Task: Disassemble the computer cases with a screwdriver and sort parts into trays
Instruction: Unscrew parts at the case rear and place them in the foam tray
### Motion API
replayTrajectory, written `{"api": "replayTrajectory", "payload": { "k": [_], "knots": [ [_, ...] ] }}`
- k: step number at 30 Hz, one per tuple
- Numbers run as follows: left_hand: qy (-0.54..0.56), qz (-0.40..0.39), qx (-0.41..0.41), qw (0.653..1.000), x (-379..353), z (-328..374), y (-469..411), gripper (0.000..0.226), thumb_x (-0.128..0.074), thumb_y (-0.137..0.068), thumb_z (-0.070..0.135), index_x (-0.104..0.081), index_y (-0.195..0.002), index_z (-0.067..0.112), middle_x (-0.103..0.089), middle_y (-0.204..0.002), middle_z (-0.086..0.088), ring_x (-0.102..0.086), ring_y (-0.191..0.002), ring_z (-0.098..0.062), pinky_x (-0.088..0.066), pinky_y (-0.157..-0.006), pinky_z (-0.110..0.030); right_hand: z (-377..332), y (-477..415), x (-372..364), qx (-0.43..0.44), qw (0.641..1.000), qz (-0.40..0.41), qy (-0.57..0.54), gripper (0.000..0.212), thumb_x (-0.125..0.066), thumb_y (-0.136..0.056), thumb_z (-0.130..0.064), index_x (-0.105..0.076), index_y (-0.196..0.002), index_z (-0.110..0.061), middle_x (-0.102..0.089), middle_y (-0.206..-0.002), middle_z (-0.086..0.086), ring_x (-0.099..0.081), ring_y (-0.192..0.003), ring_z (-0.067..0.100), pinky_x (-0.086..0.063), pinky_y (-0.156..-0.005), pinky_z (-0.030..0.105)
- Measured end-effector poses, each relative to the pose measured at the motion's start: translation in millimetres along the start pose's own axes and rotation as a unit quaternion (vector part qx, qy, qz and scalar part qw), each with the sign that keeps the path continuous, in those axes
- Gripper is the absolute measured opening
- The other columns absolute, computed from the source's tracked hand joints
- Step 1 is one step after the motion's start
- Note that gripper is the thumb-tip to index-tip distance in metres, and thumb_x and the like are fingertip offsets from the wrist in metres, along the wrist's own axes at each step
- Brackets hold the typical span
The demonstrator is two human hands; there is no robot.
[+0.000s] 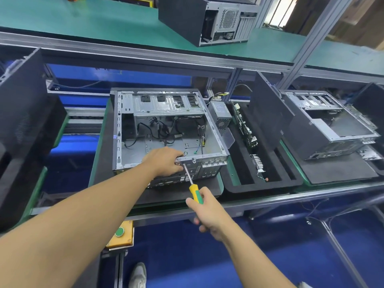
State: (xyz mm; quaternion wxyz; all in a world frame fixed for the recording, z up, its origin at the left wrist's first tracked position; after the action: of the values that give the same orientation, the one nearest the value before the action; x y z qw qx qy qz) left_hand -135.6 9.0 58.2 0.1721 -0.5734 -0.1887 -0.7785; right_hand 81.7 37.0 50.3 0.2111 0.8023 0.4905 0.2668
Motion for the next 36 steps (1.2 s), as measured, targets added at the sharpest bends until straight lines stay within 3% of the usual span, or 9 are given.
{"api": "replayTrajectory", "payload": {
  "k": [4, 7, 11, 15, 21, 25, 29, 33, 36],
  "knots": [
    [-0.004, -0.005, 0.007, 1.0, 1, 0, 0, 0.036, -0.058, -0.086, 0.057, -0.058, -0.116, 0.036, -0.068, -0.104, 0.005, -0.062, -0.101, -0.027, -0.051, -0.077, -0.037, 1, 3, 3, -0.104, 0.976, -0.101, -0.162, 0.033, -0.043, -0.102, -0.036, -0.056, -0.108, -0.007, -0.058, -0.089, 0.009, -0.049, -0.054, 0.019, -0.036, -0.046, 0.026],
    [-0.011, -0.005, 0.006, 1.0, 2, 1, 1, 0.04, -0.058, -0.086, 0.056, -0.058, -0.121, 0.036, -0.068, -0.108, 0.004, -0.062, -0.104, -0.028, -0.051, -0.078, -0.037, -1, 7, 4, -0.075, 0.97, -0.143, -0.181, 0.027, -0.038, -0.103, -0.016, -0.059, -0.111, -0.001, -0.067, -0.096, 0.013, -0.053, -0.065, 0.02, -0.044, -0.053, 0.031],
    [-0.009, 0.0, 0.004, 1.0, 3, 4, 1, 0.042, -0.058, -0.088, 0.056, -0.057, -0.125, 0.036, -0.067, -0.11, 0.003, -0.062, -0.105, -0.028, -0.048, -0.076, -0.036, -2, 7, 4, 0.018, 0.993, -0.094, -0.063, 0.015, -0.064, -0.092, -0.016, -0.053, -0.102, -0.014, -0.065, -0.093, 0.007, -0.051, -0.067, 0.017, -0.048, -0.059, 0.031],
    [-0.01, -0.014, 0.008, 1.0, 3, 3, 1, 0.04, -0.058, -0.088, 0.055, -0.057, -0.124, 0.036, -0.067, -0.105, 0.003, -0.062, -0.102, -0.028, -0.052, -0.08, -0.039, 6, 2, 1, 0.023, 0.999, -0.024, -0.039, 0.022, -0.062, -0.09, -0.014, -0.045, -0.103, -0.021, -0.051, -0.097, 0.008, -0.059, -0.066, 0.016, -0.056, -0.056, 0.033],
    [-0.014, -0.015, 0.011, 1.0, 3, 3, 2, 0.041, -0.058, -0.087, 0.055, -0.056, -0.124, 0.037, -0.068, -0.109, 0.002, -0.062, -0.105, -0.03, -0.052, -0.083, -0.04, 1, 0, 0, -0.074, 0.988, -0.087, -0.103, 0.04, -0.052, -0.098, -0.049, -0.05, -0.114, -0.013, -0.06, -0.085, 0.005, -0.045, -0.047, 0.014, -0.028, -0.042, 0.02],
    [-0.016, -0.016, 0.01, 1.0, 3, 3, 2, 0.041, -0.058, -0.087, 0.056, -0.057, -0.123, 0.037, -0.068, -0.112, 0.002, -0.062, -0.107, -0.03, -0.051, -0.082, -0.04, 1, 5, 3, -0.077, 0.972, -0.128, -0.179, 0.035, -0.032, -0.104, -0.023, -0.058, -0.111, -0.002, -0.064, -0.082, 0.011, -0.049, -0.057, 0.021, -0.035, -0.046, 0.027],
    [-0.012, -0.014, 0.011, 1.0, 3, 3, 2, 0.042, -0.059, -0.088, 0.056, -0.057, -0.124, 0.036, -0.068, -0.11, 0.002, -0.062, -0.105, -0.029, -0.049, -0.078, -0.037, 5, 0, 7, -0.021, 0.994, -0.031, -0.101, 0.003, -0.052, -0.101, -0.014, -0.051, -0.1, -0.011, -0.06, -0.094, 0.01, -0.057, -0.072, 0.019, -0.051, -0.053, 0.03],
    [-0.002, -0.023, 0.012, 1.0, 3, 3, 3, 0.036, -0.059, -0.088, 0.055, -0.058, -0.118, 0.036, -0.066, -0.099, 0.005, -0.062, -0.1, -0.028, -0.052, -0.078, -0.039, 3, -2, 8, -0.01, 0.999, -0.007, -0.047, 0.025, -0.062, -0.092, -0.014, -0.037, -0.097, -0.02, -0.053, -0.101, 0.007, -0.069, -0.064, 0.02, -0.053, -0.049, 0.029],
    [0.003, -0.027, 0.014, 1.0, 3, 3, 3, 0.032, -0.059, -0.087, 0.055, -0.058, -0.114, 0.036, -0.06, -0.091, 0.007, -0.062, -0.097, -0.028, -0.053, -0.079, -0.039, 0, -2, 6, -0.039, 0.998, -0.028, -0.034, 0.029, -0.067, -0.091, -0.026, -0.04, -0.1, -0.022, -0.055, -0.096, 0.008, -0.057, -0.056, 0.016, -0.045, -0.045, 0.025]
  ]
}}
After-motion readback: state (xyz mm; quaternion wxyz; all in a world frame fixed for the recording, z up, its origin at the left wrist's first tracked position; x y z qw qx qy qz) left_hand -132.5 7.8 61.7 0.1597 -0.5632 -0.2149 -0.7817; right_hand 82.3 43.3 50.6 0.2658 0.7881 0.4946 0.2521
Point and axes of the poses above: each hand's wrist, its own y-axis away from the middle knuckle, its own x-axis out of the back of the hand, z = x × y, the point moved 6 cm from there along -y, towards the middle knuckle
